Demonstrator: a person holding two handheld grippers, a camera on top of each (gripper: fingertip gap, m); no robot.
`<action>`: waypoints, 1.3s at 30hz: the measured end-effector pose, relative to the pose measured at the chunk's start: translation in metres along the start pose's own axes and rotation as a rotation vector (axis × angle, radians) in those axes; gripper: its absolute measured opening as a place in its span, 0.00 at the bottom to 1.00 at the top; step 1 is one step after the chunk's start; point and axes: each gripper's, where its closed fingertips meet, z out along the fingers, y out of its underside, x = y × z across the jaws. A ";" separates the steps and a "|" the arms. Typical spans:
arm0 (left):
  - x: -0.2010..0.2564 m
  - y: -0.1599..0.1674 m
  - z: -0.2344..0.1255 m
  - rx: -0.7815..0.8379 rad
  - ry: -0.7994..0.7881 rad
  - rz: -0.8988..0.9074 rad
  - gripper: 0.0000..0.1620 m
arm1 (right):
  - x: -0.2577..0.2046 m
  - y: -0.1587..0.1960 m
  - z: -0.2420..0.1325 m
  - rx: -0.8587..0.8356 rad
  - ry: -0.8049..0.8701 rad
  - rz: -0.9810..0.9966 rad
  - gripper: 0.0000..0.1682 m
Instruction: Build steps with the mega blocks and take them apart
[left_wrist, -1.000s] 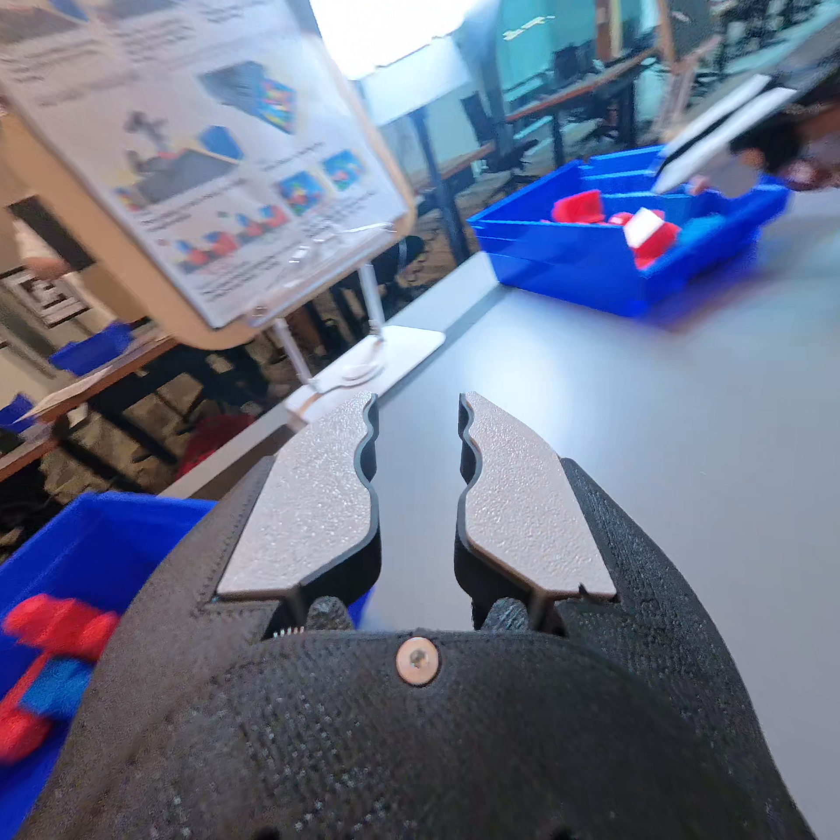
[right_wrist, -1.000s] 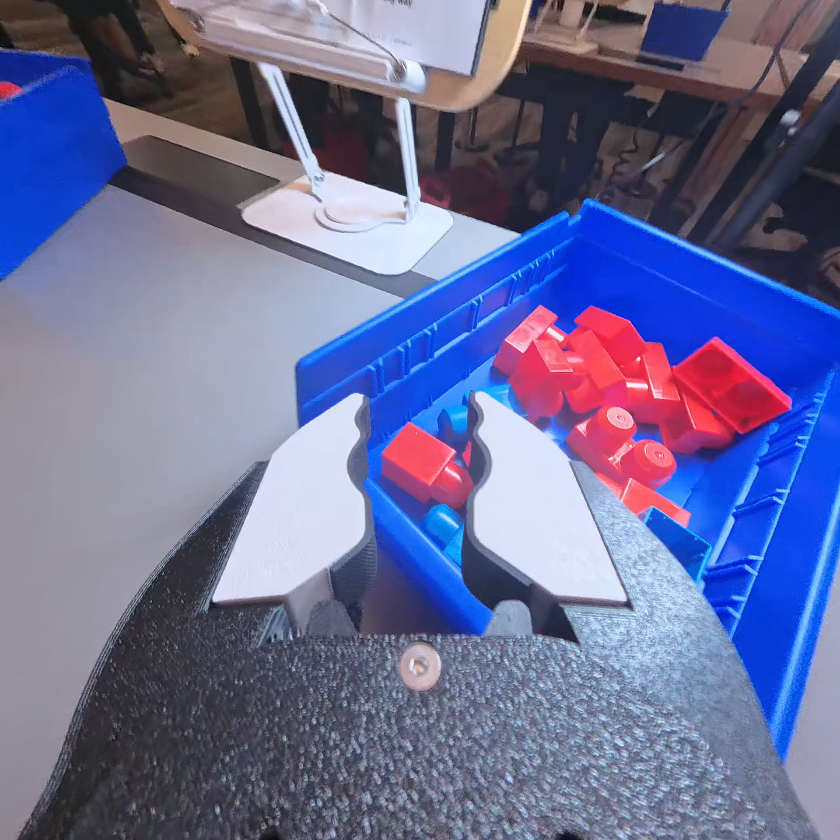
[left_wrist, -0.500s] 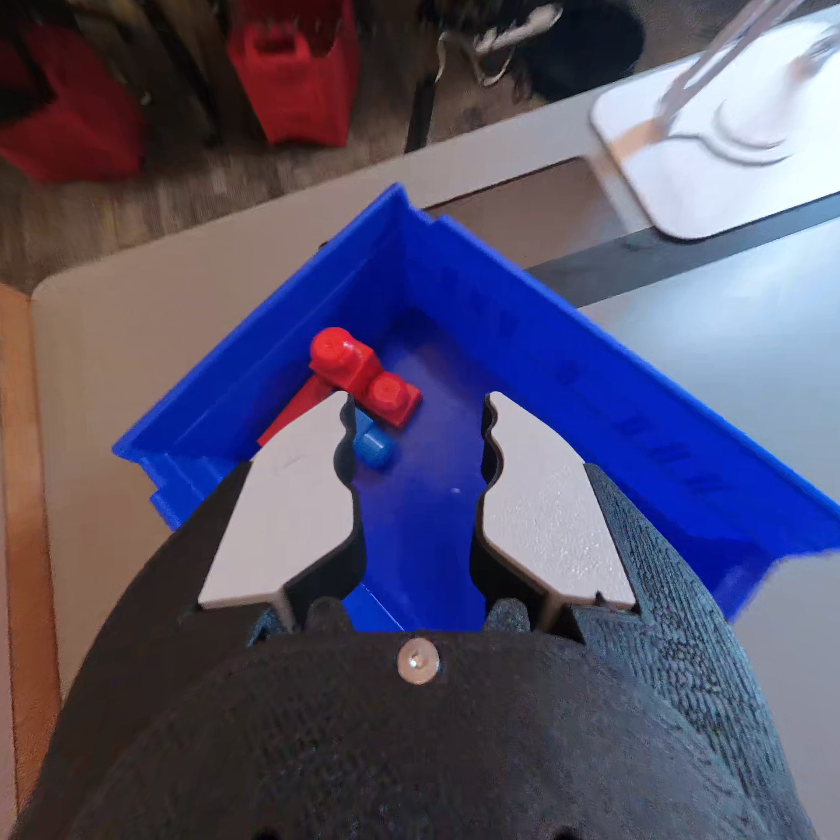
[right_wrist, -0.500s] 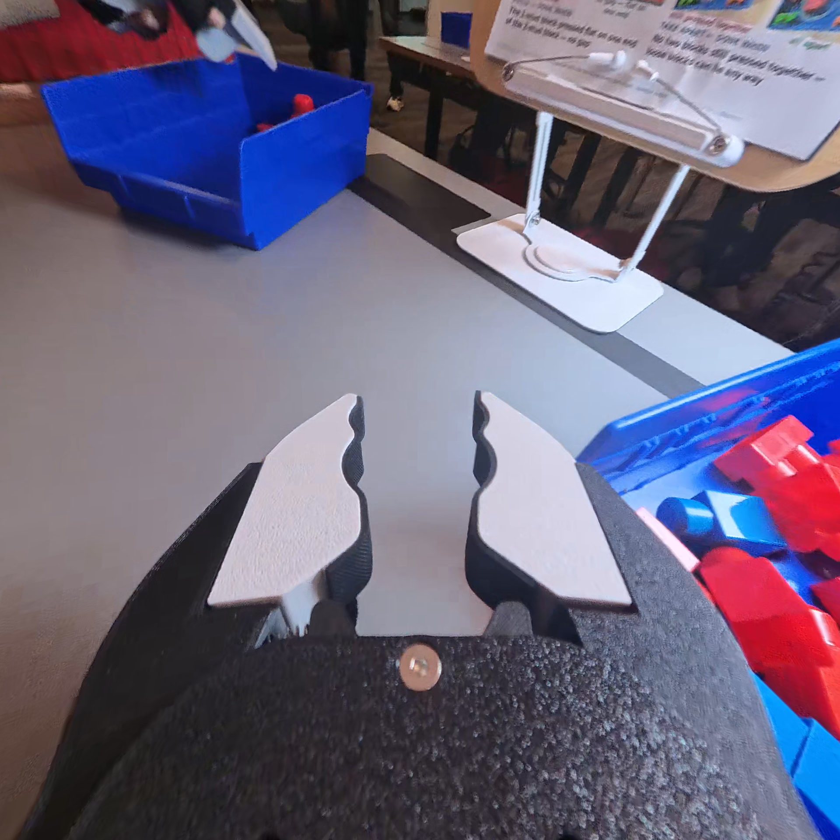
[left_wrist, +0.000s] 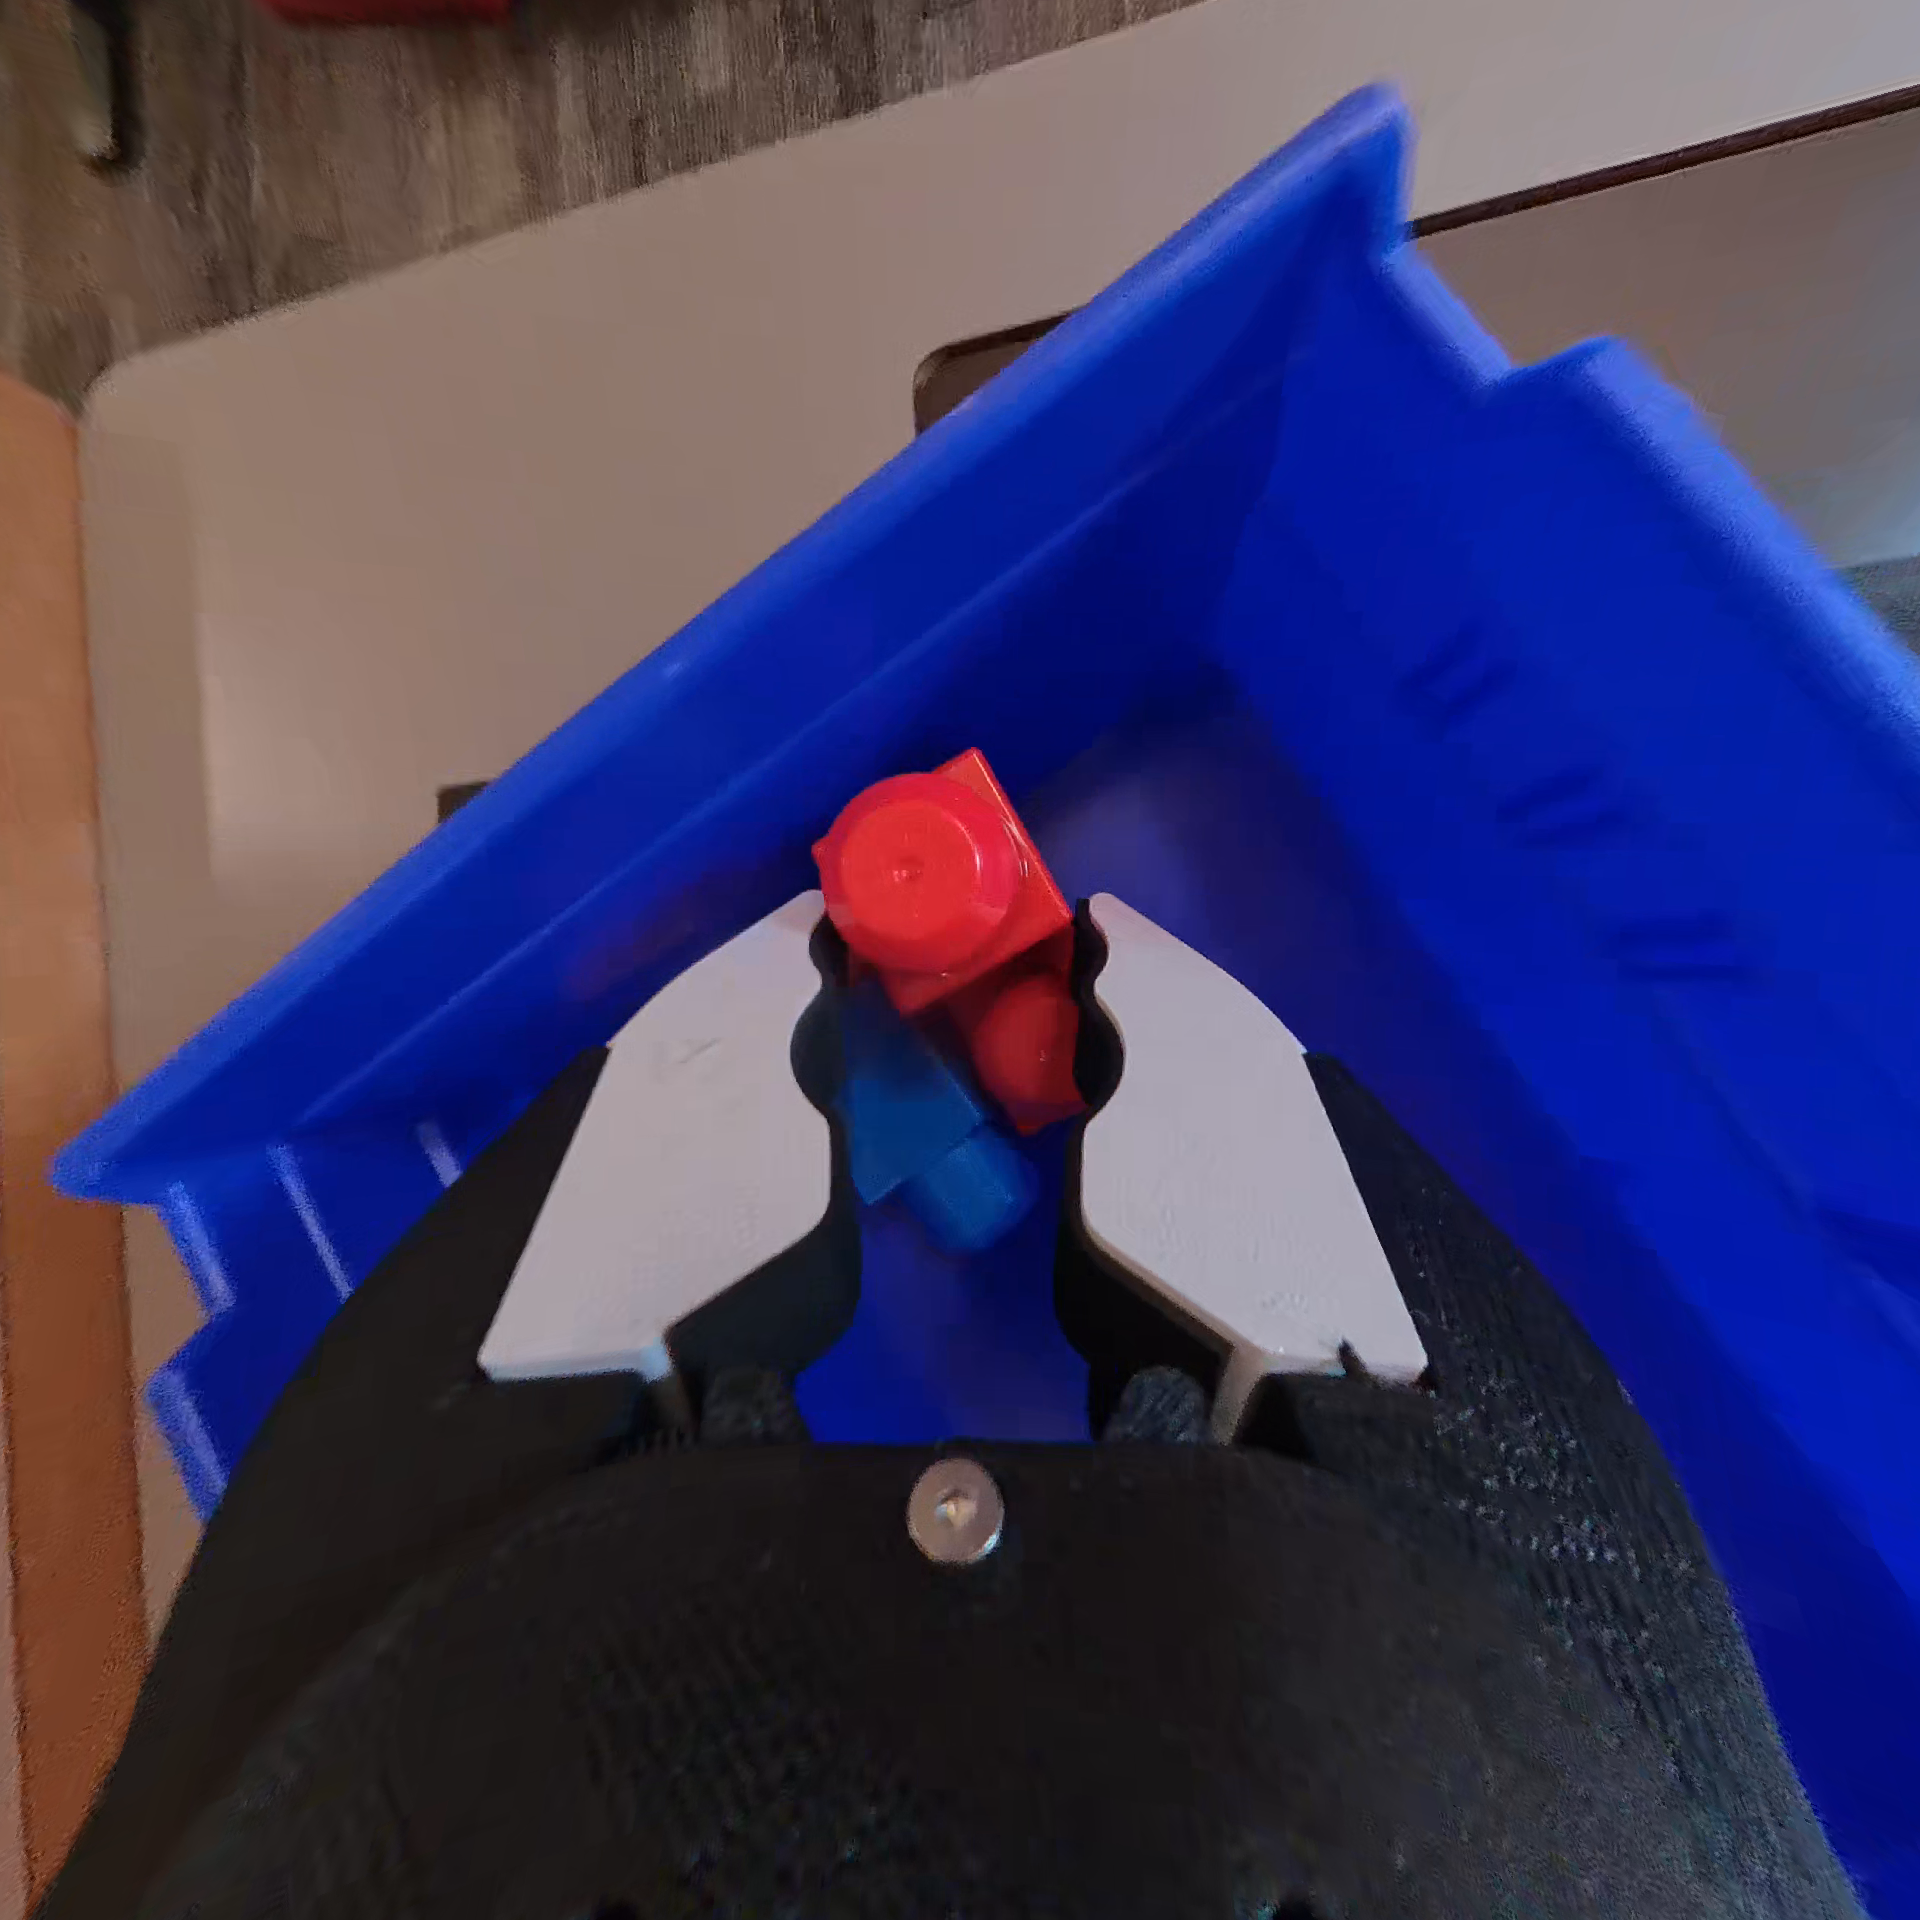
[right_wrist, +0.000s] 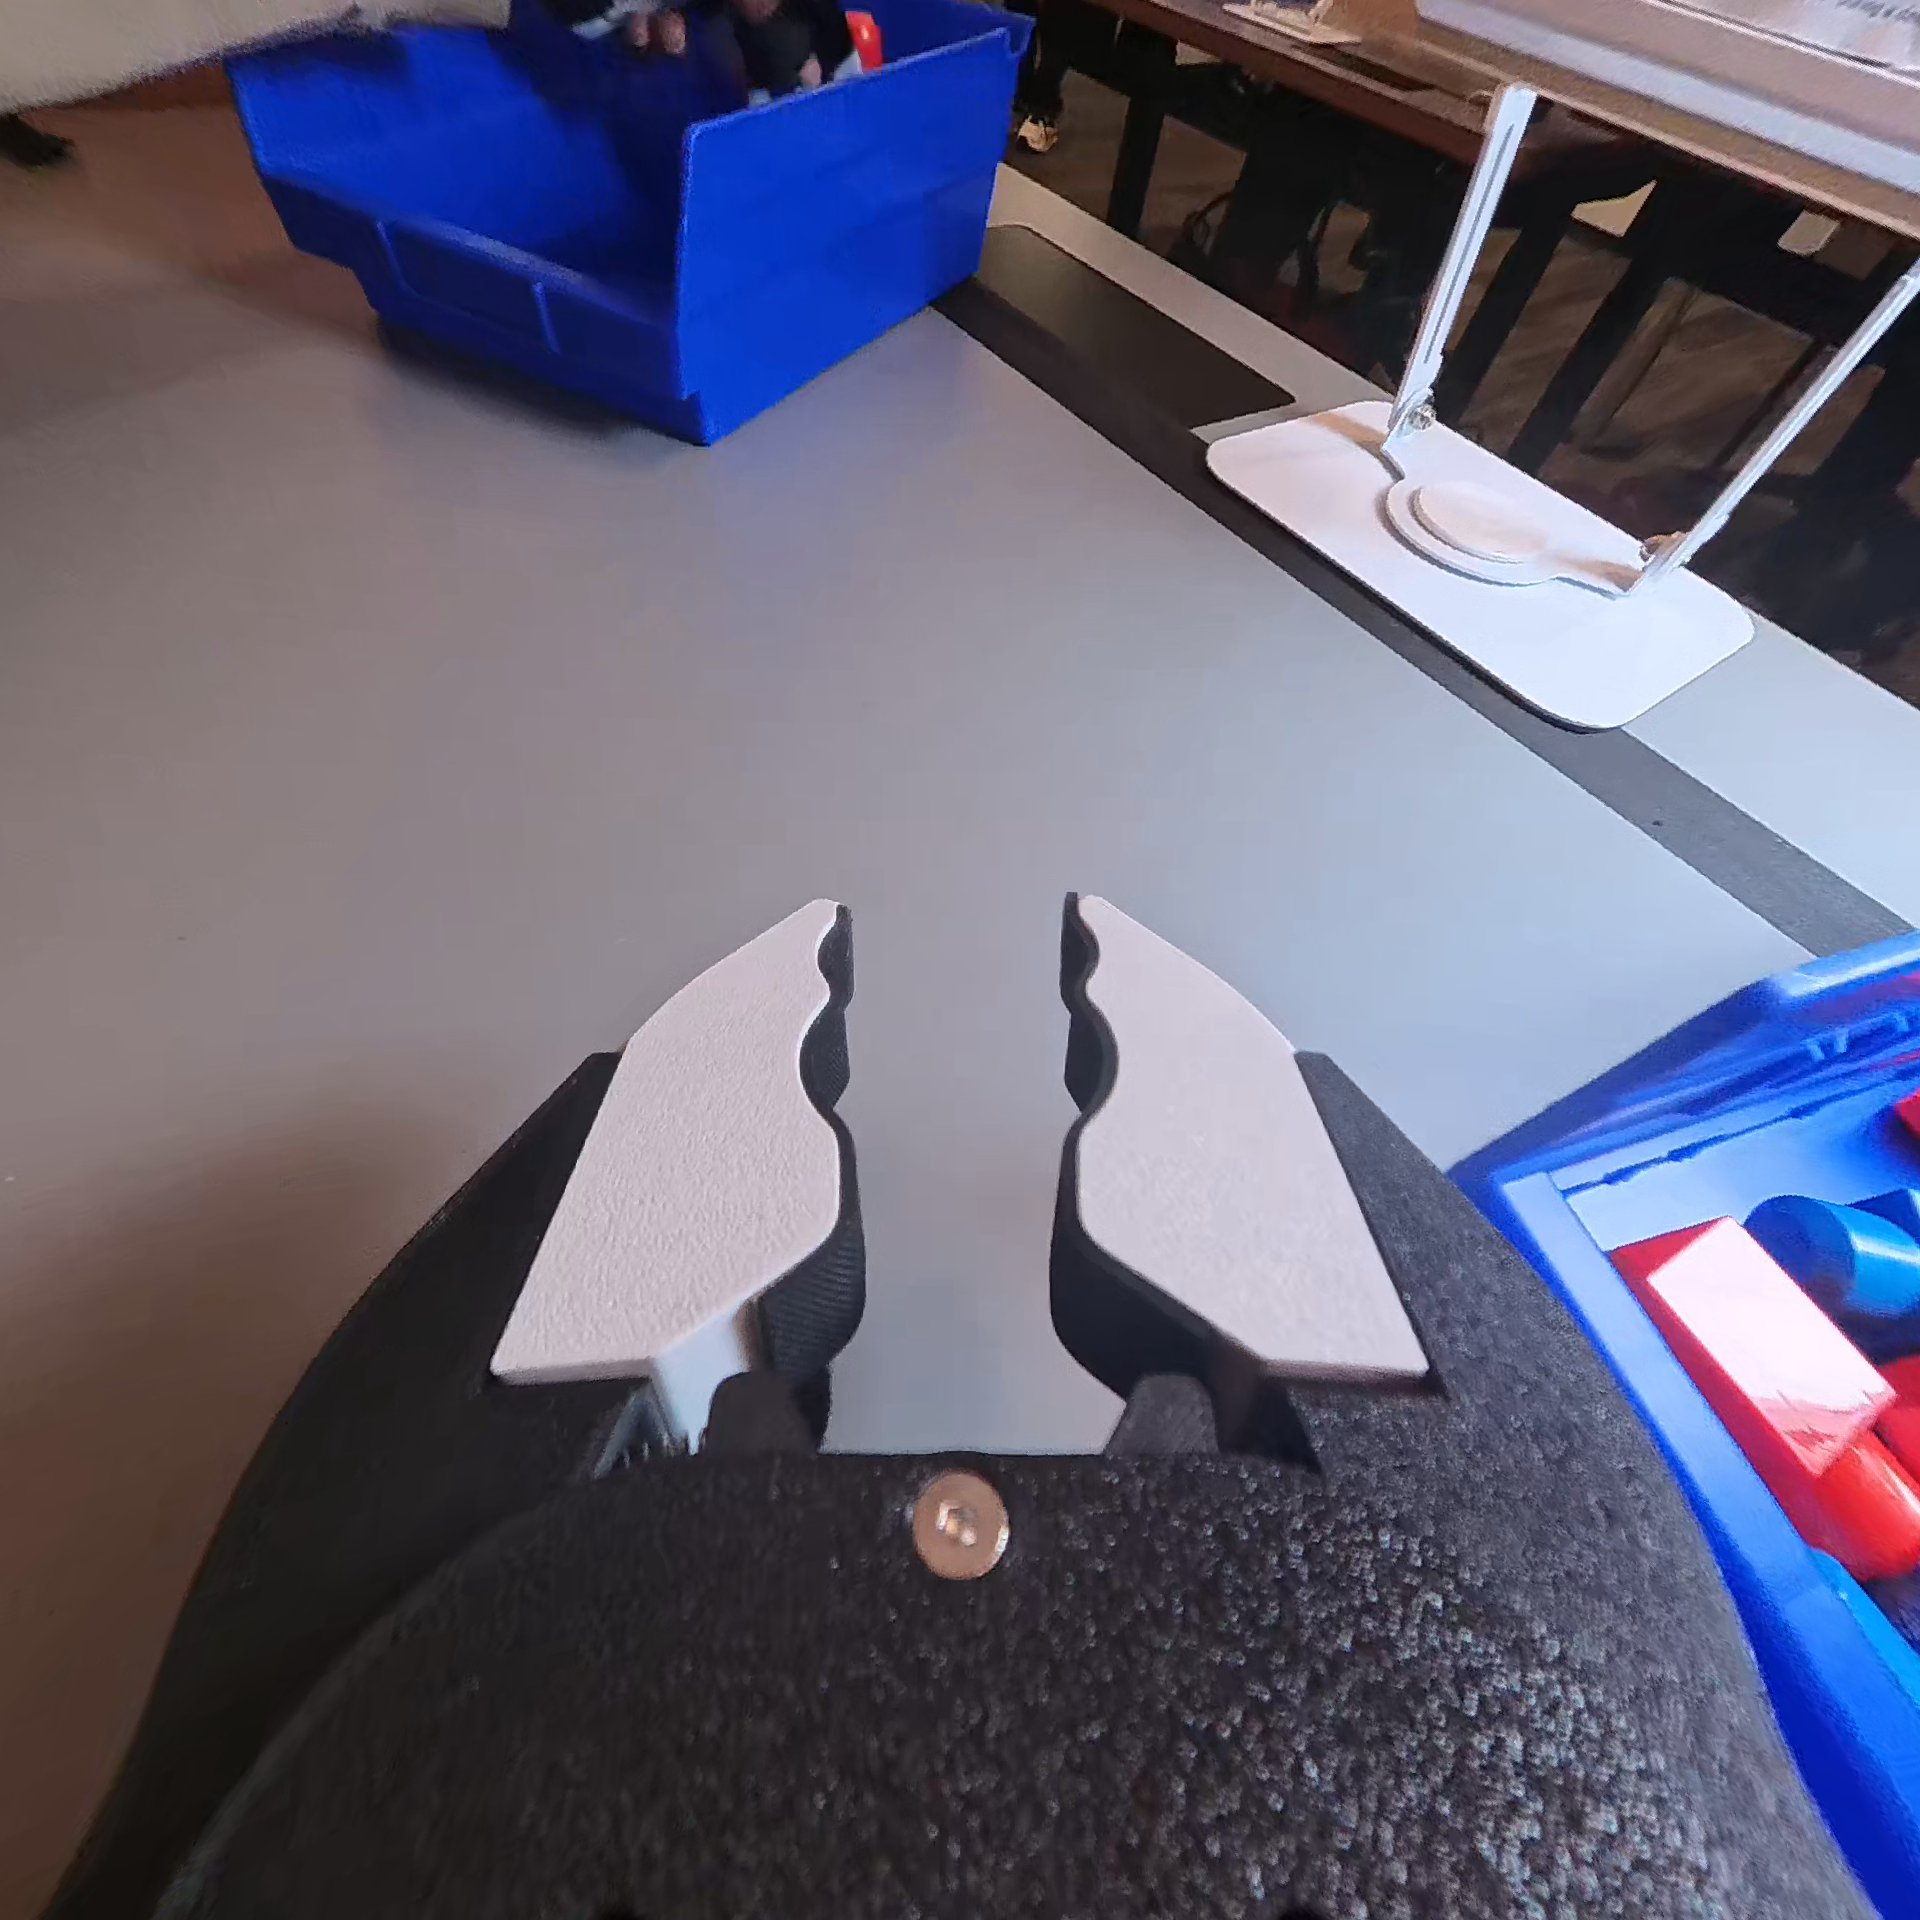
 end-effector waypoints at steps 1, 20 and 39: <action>0.003 -0.004 -0.008 0.033 0.009 0.022 0.26 | -0.002 0.000 0.000 0.004 -0.005 -0.002 0.23; 0.354 0.135 -0.388 1.096 1.424 0.488 0.26 | -0.141 -0.110 -0.042 0.363 -0.700 0.339 0.27; 0.372 0.174 -0.342 0.835 1.485 0.546 0.23 | -0.142 -0.068 -0.018 0.279 -0.491 -0.021 0.21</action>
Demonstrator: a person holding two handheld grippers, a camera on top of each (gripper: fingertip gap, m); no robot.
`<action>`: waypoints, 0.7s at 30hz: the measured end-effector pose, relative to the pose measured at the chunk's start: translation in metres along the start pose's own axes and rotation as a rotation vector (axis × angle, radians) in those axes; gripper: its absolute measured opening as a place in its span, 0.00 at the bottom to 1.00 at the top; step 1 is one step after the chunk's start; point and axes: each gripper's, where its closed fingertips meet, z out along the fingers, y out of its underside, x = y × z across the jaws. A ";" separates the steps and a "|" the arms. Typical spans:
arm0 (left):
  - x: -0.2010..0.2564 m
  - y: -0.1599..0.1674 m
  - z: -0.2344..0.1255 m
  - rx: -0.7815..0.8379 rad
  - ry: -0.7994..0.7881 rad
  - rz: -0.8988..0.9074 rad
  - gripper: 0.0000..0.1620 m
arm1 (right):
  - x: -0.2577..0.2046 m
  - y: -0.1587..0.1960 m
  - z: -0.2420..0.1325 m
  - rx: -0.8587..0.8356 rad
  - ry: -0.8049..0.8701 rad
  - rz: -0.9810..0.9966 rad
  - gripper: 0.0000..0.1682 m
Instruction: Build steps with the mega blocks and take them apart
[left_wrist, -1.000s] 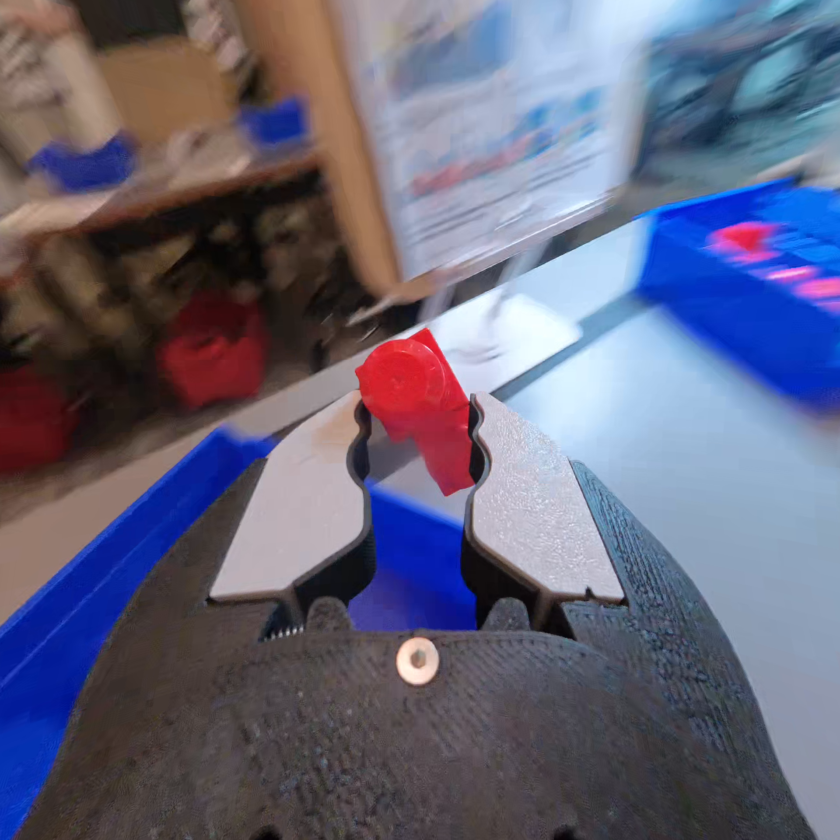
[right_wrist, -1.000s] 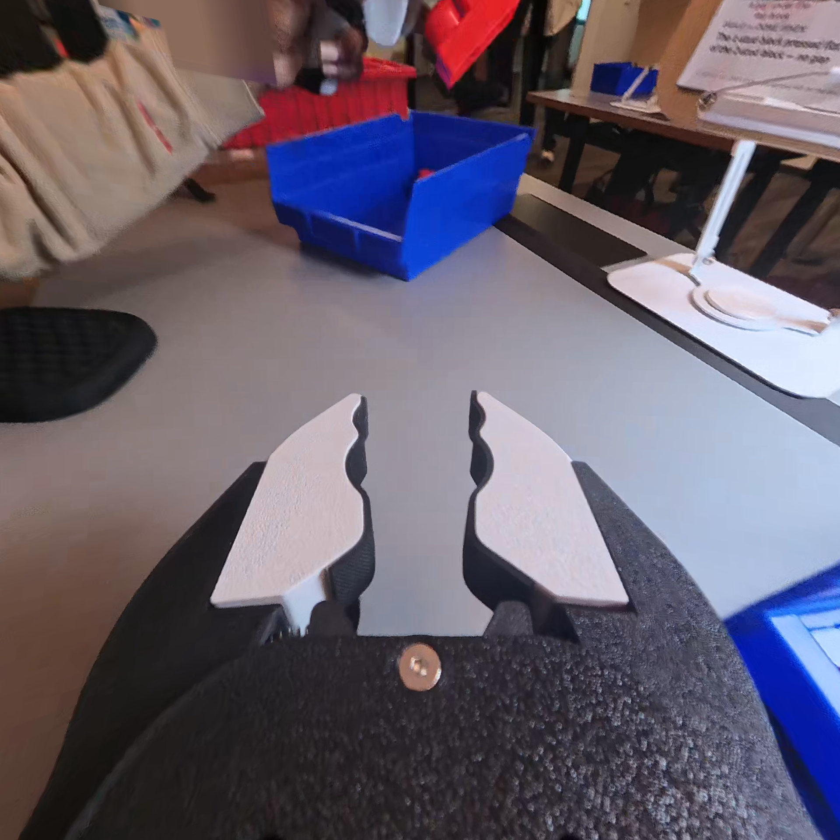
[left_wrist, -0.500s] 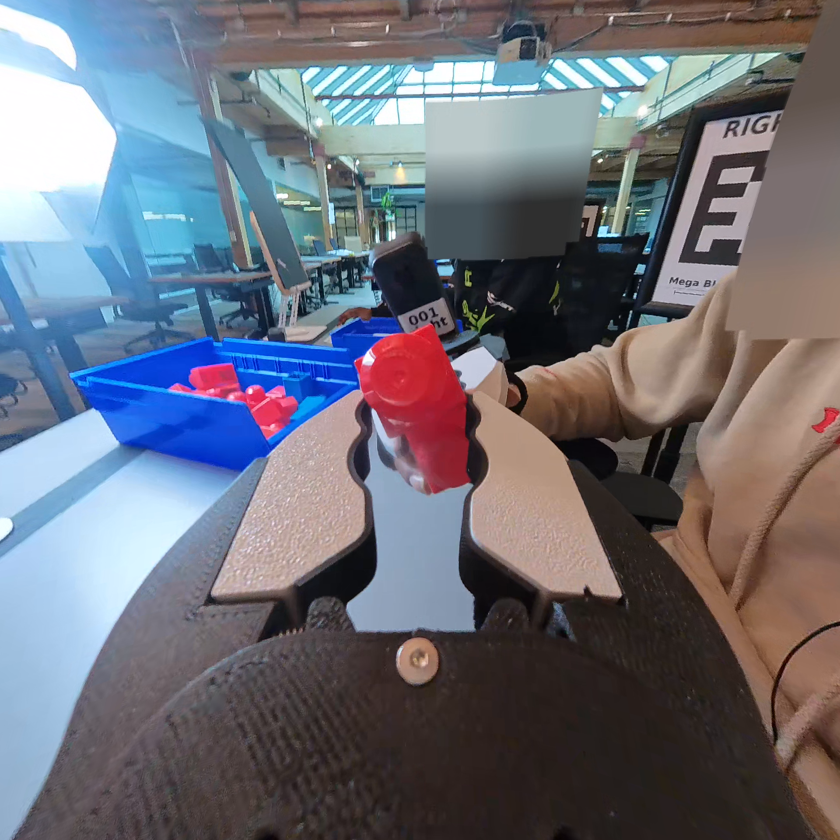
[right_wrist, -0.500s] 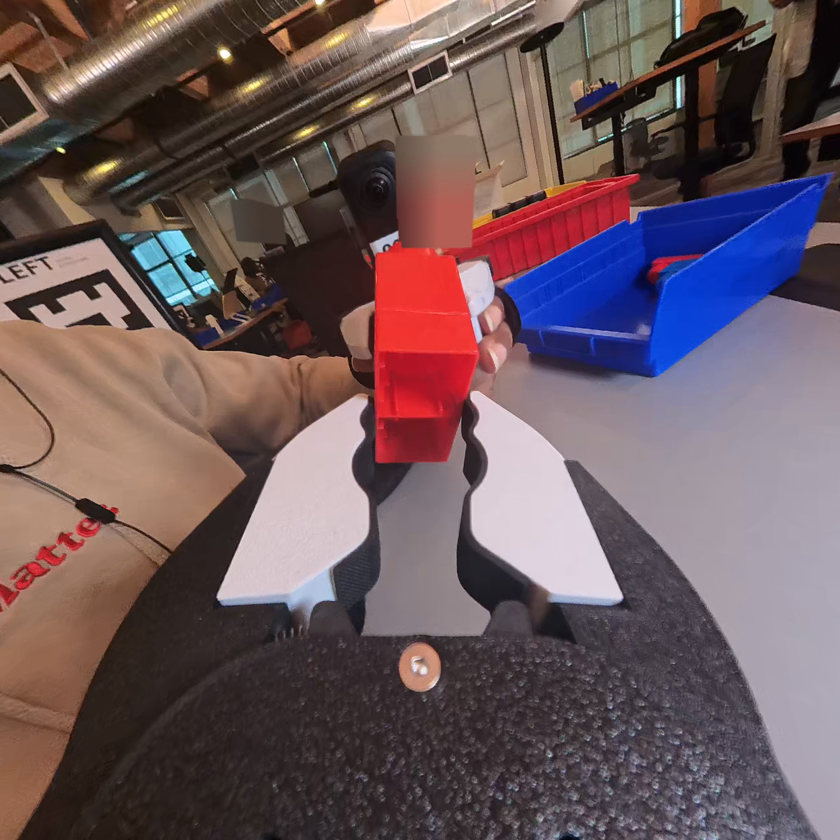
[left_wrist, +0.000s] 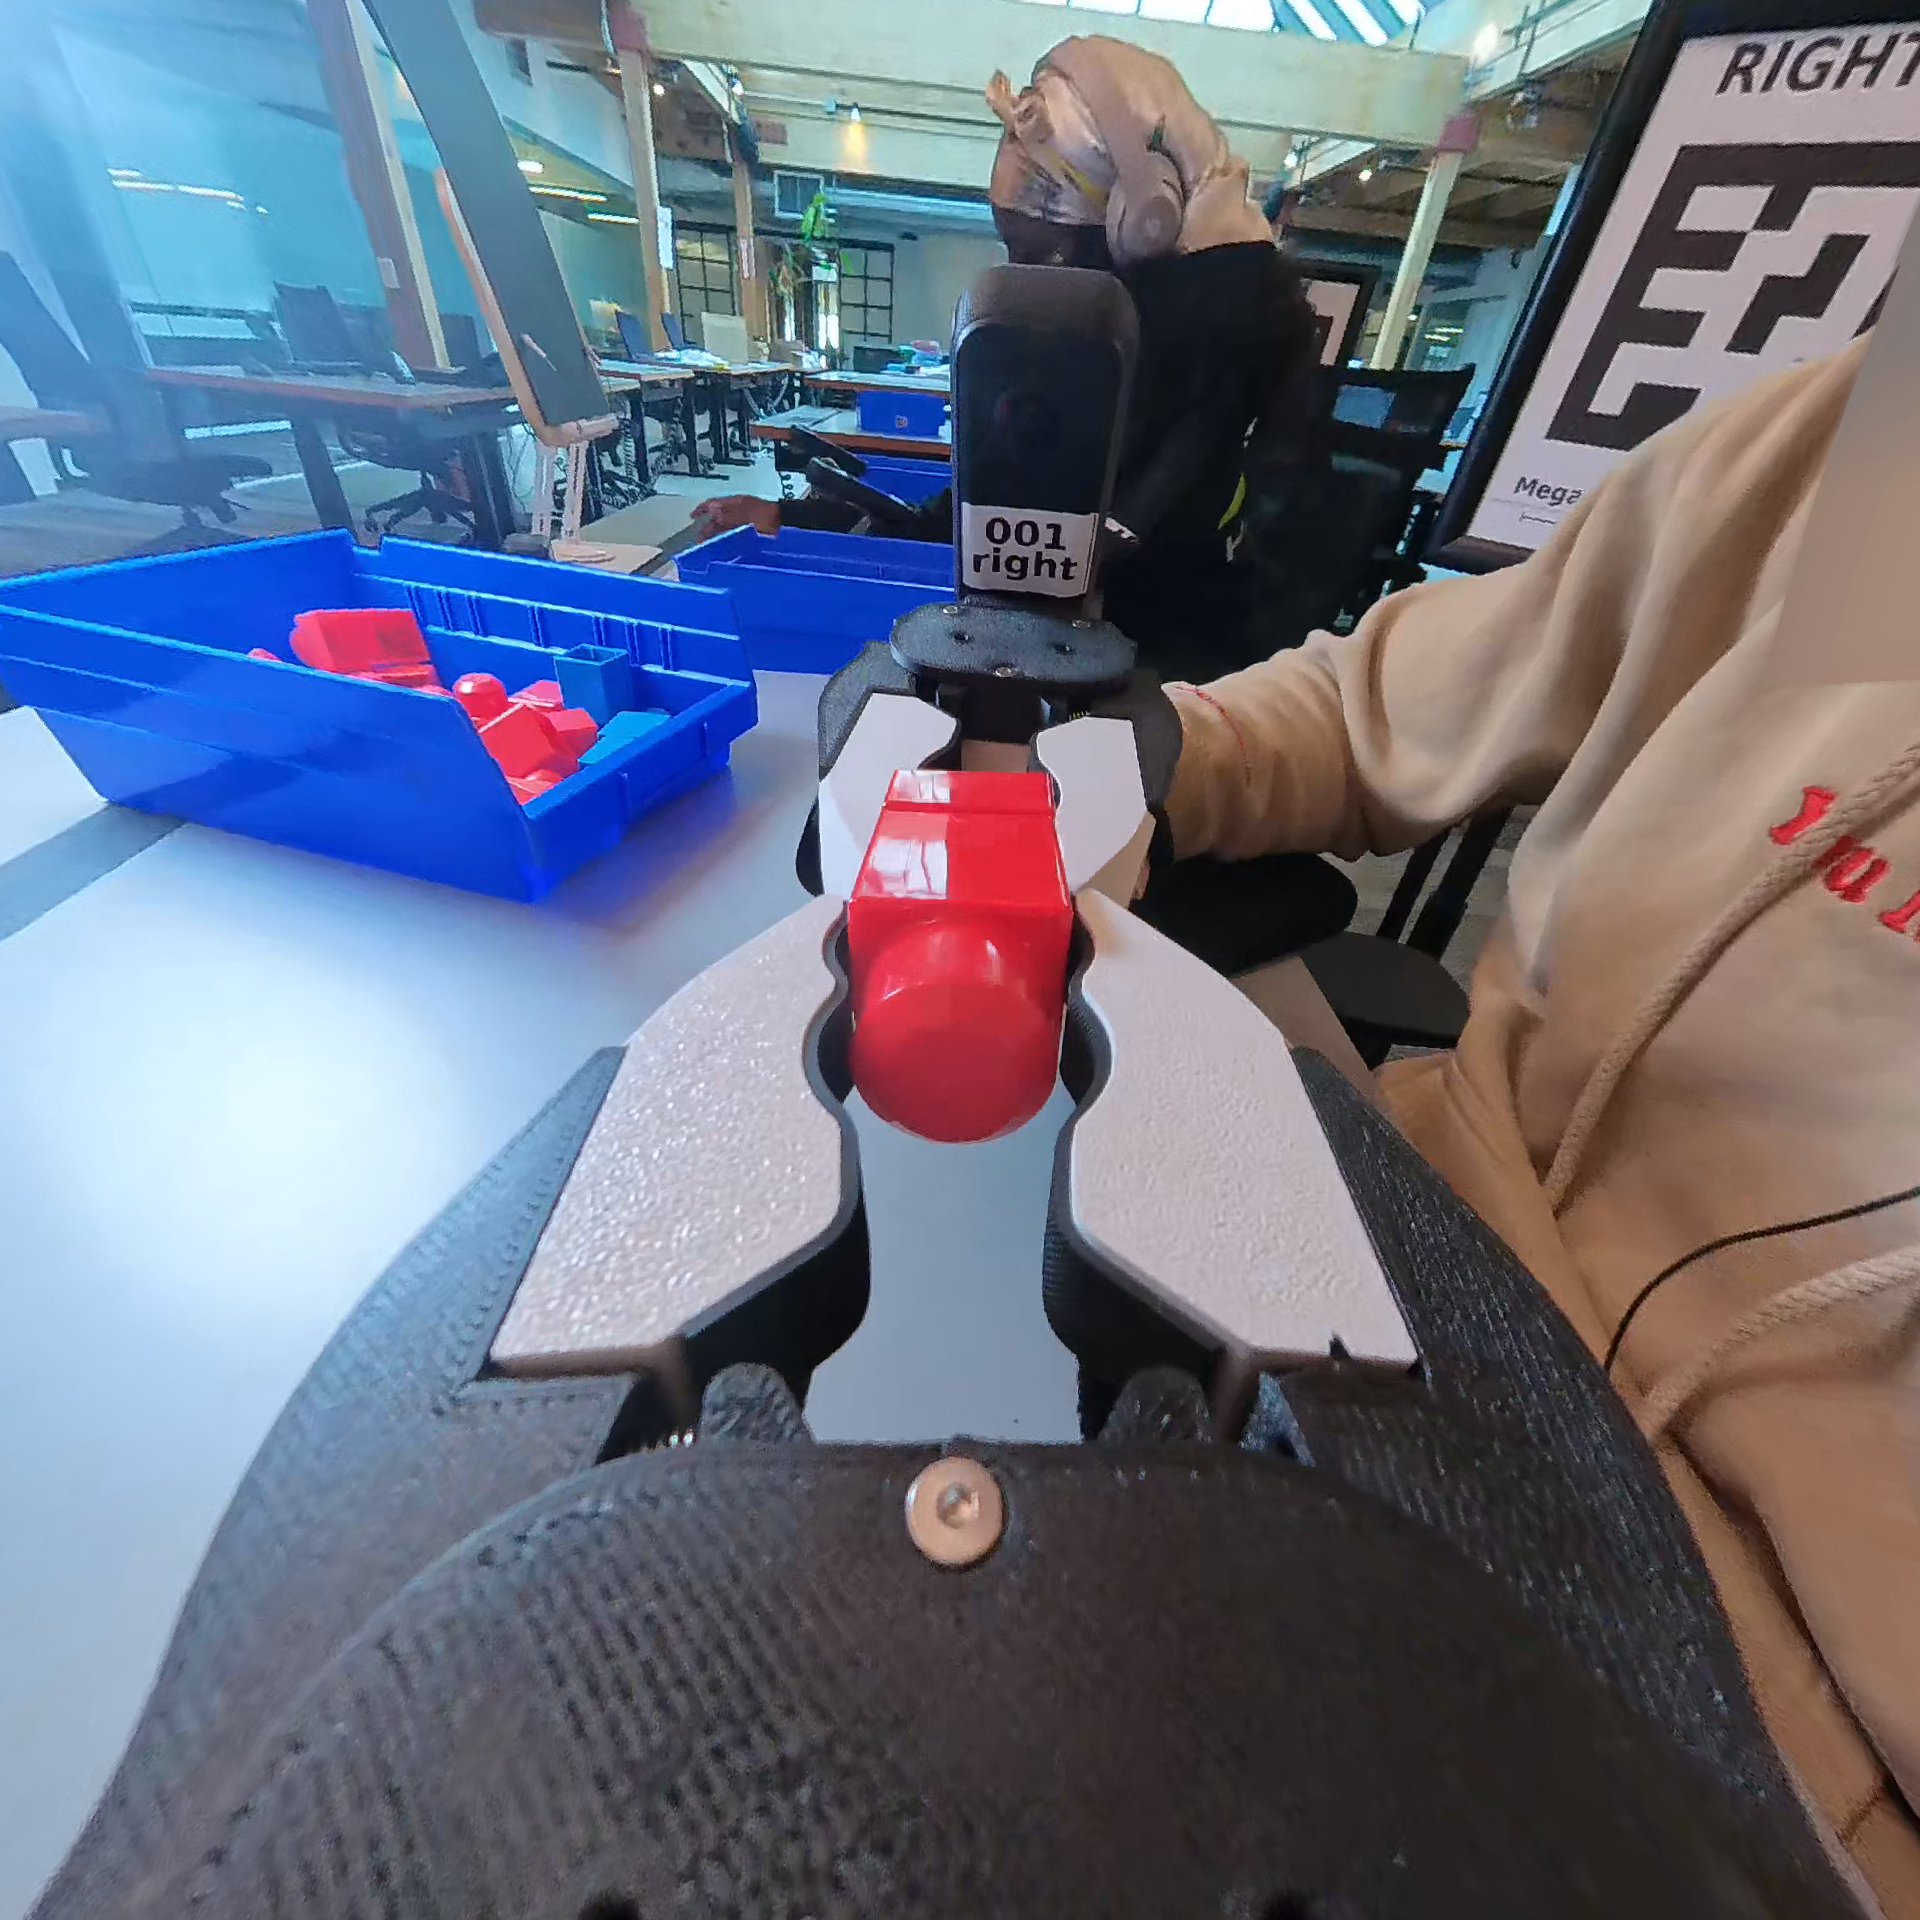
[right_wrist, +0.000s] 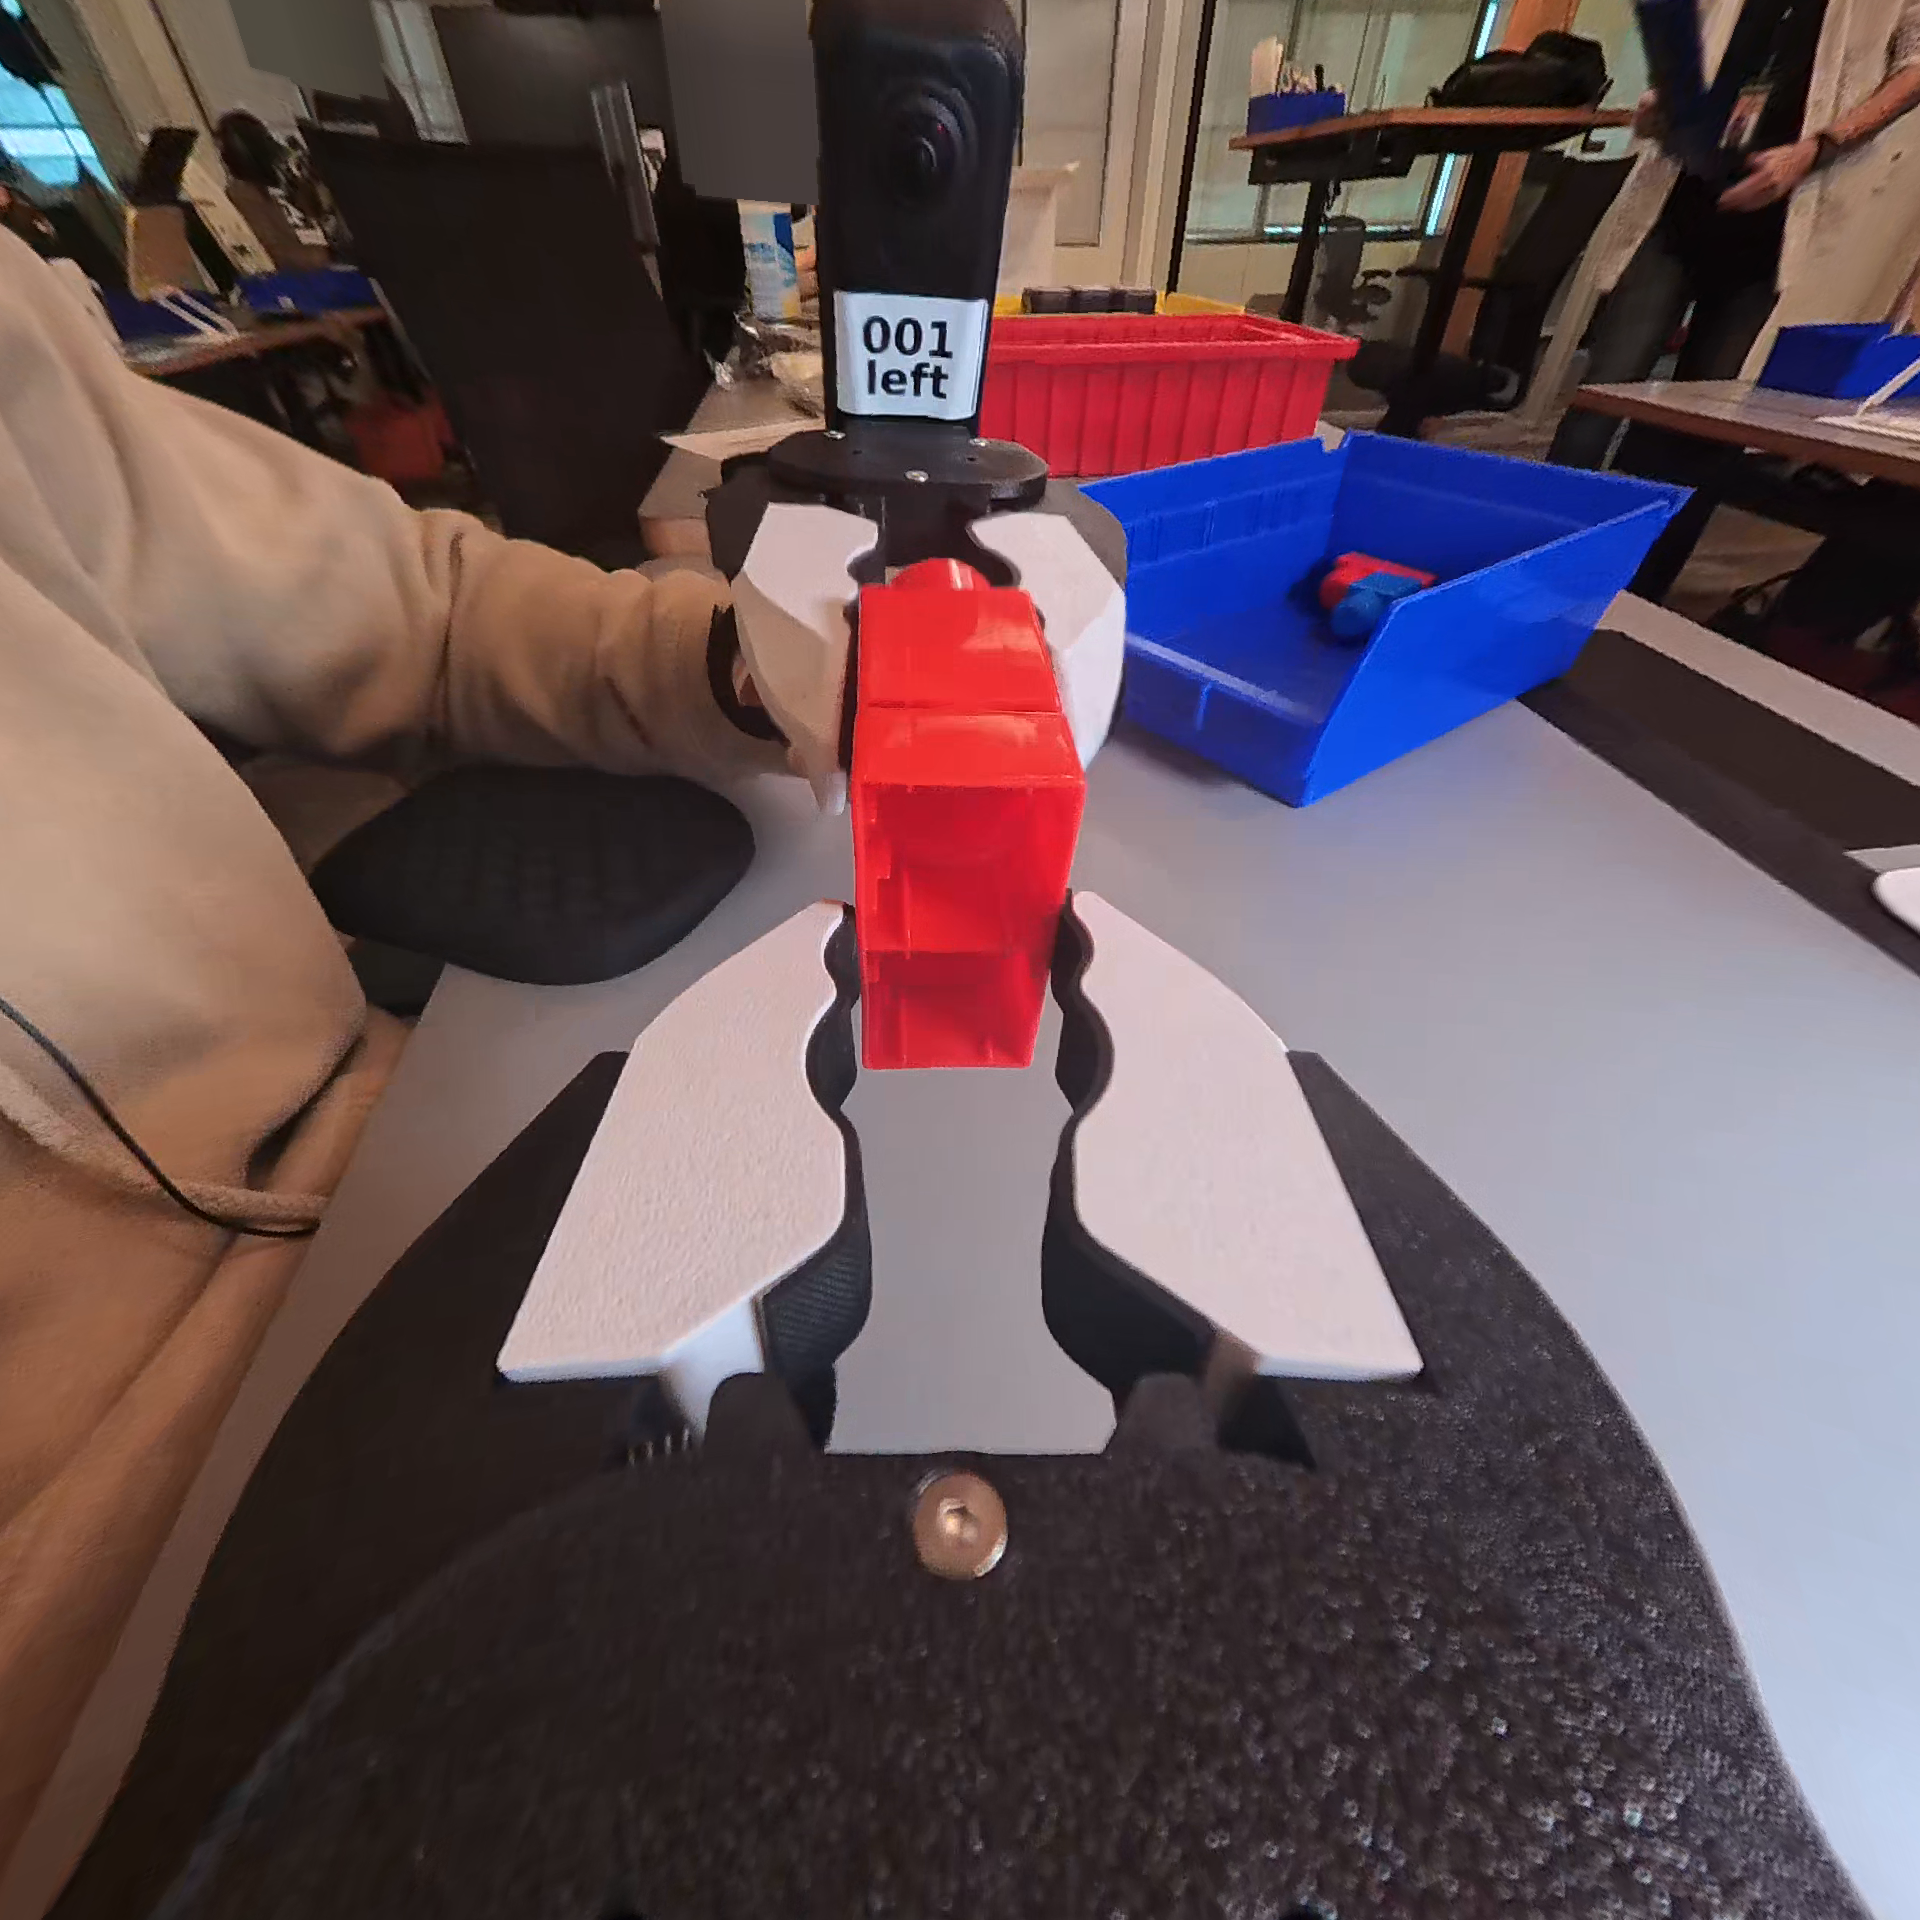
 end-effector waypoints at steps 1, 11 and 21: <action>-0.001 -0.005 -0.004 0.019 -0.003 0.001 0.23 | 0.003 -0.003 -0.004 0.007 0.008 -0.006 0.21; -0.044 -0.006 -0.042 0.084 -0.227 -0.081 0.23 | 0.130 -0.011 -0.101 -0.006 0.526 -0.022 0.22; -0.046 0.048 -0.014 -0.065 -0.230 -0.145 0.23 | 0.355 0.044 -0.235 -0.290 1.108 0.262 0.22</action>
